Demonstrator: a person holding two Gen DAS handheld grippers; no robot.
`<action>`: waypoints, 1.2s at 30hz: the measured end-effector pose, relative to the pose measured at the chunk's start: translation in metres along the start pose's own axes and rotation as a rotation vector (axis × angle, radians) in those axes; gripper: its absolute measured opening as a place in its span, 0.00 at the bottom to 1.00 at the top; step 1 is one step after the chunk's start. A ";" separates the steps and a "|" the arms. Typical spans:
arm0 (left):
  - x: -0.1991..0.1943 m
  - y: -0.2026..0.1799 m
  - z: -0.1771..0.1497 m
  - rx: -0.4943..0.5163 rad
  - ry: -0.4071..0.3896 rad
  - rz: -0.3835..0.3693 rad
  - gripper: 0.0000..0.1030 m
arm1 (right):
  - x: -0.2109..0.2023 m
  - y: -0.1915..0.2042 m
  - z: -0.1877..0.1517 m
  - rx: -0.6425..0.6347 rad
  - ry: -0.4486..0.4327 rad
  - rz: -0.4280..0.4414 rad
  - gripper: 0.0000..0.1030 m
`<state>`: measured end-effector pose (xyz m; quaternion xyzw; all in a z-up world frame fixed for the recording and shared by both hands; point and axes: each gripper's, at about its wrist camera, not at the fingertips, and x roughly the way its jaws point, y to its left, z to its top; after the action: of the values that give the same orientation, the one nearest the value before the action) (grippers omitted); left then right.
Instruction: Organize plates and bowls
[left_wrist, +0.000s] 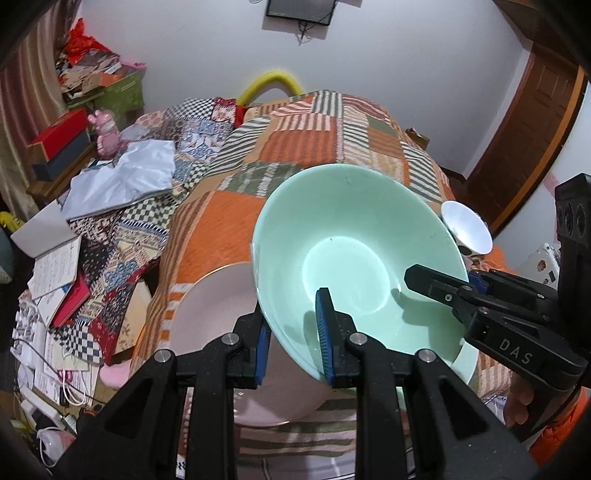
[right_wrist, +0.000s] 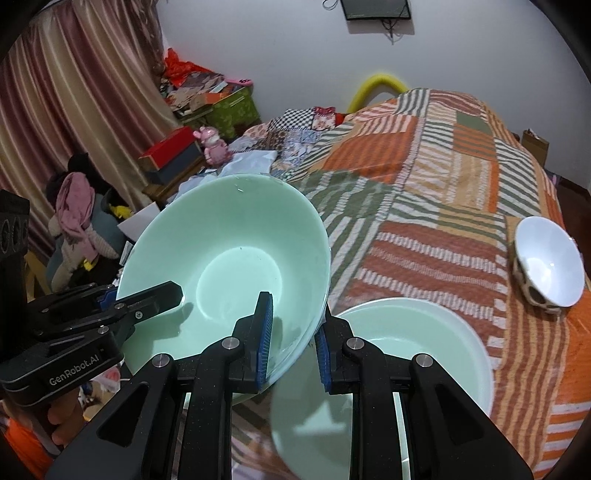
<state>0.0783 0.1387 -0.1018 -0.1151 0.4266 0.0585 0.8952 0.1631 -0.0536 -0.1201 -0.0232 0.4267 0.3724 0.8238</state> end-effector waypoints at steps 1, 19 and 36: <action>0.000 0.003 -0.002 -0.005 0.003 0.003 0.22 | 0.003 0.002 0.000 -0.001 0.005 0.006 0.19; 0.022 0.056 -0.036 -0.108 0.094 0.041 0.22 | 0.052 0.033 -0.020 -0.020 0.140 0.068 0.19; 0.042 0.072 -0.050 -0.162 0.143 0.046 0.22 | 0.063 0.035 -0.023 -0.025 0.195 0.079 0.22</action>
<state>0.0527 0.1954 -0.1762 -0.1812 0.4858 0.1048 0.8486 0.1478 0.0006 -0.1703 -0.0528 0.5007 0.4060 0.7627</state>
